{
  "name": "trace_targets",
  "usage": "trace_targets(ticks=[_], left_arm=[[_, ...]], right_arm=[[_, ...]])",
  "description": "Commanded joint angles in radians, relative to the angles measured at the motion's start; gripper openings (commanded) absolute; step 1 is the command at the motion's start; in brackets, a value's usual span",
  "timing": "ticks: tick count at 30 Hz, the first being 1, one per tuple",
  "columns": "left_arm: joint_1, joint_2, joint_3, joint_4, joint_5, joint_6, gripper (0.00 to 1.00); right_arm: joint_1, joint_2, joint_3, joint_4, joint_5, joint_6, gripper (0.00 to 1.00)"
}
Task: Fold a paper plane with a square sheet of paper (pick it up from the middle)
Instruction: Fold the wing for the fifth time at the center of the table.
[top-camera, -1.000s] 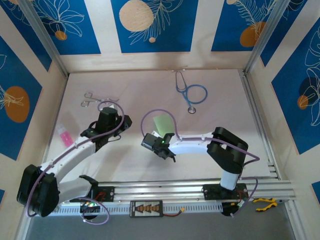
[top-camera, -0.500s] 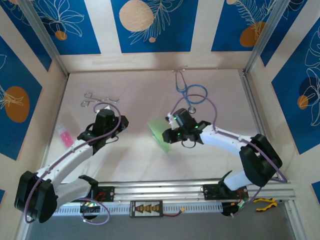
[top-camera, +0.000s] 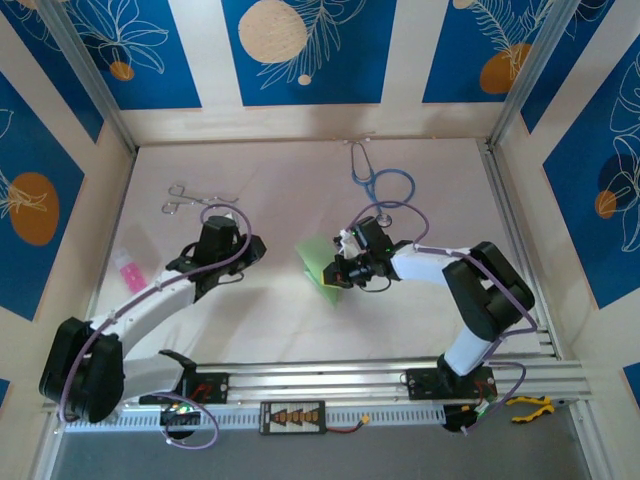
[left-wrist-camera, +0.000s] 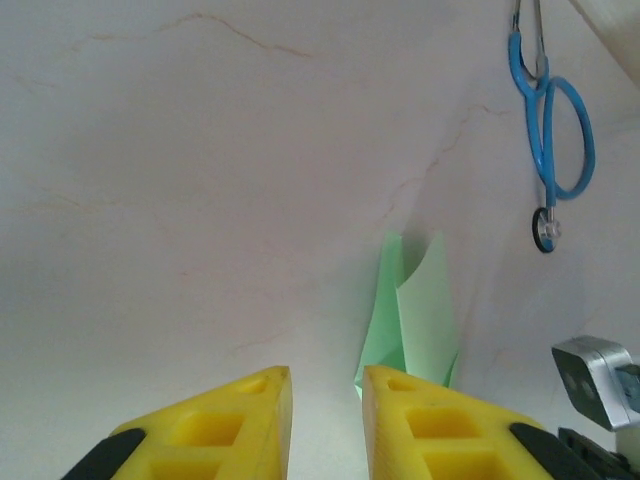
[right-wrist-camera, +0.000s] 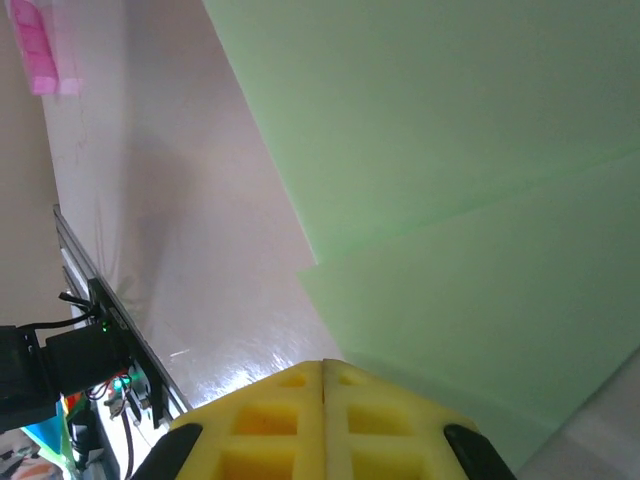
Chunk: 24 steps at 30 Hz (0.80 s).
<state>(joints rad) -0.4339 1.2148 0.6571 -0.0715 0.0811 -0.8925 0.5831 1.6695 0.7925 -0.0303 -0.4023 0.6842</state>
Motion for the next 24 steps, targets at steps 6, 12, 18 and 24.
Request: trace_targets(ticks=[6, 12, 18, 24], left_arm=[[0.011, 0.153, 0.03, 0.161, 0.243, -0.031, 0.17], [-0.007, 0.26, 0.05, 0.262, 0.363, -0.066, 0.1], [-0.058, 0.343, 0.071, 0.325, 0.413, -0.091, 0.09], [-0.129, 0.434, 0.103, 0.392, 0.443, -0.124, 0.07]], right_arm=[[0.001, 0.087, -0.004, 0.055, -0.046, 0.077, 0.04], [0.005, 0.122, -0.005, 0.06, -0.038, 0.101, 0.04], [0.007, 0.13, -0.016, 0.054, -0.011, 0.127, 0.04], [0.006, 0.141, -0.021, 0.039, 0.0, 0.136, 0.03]])
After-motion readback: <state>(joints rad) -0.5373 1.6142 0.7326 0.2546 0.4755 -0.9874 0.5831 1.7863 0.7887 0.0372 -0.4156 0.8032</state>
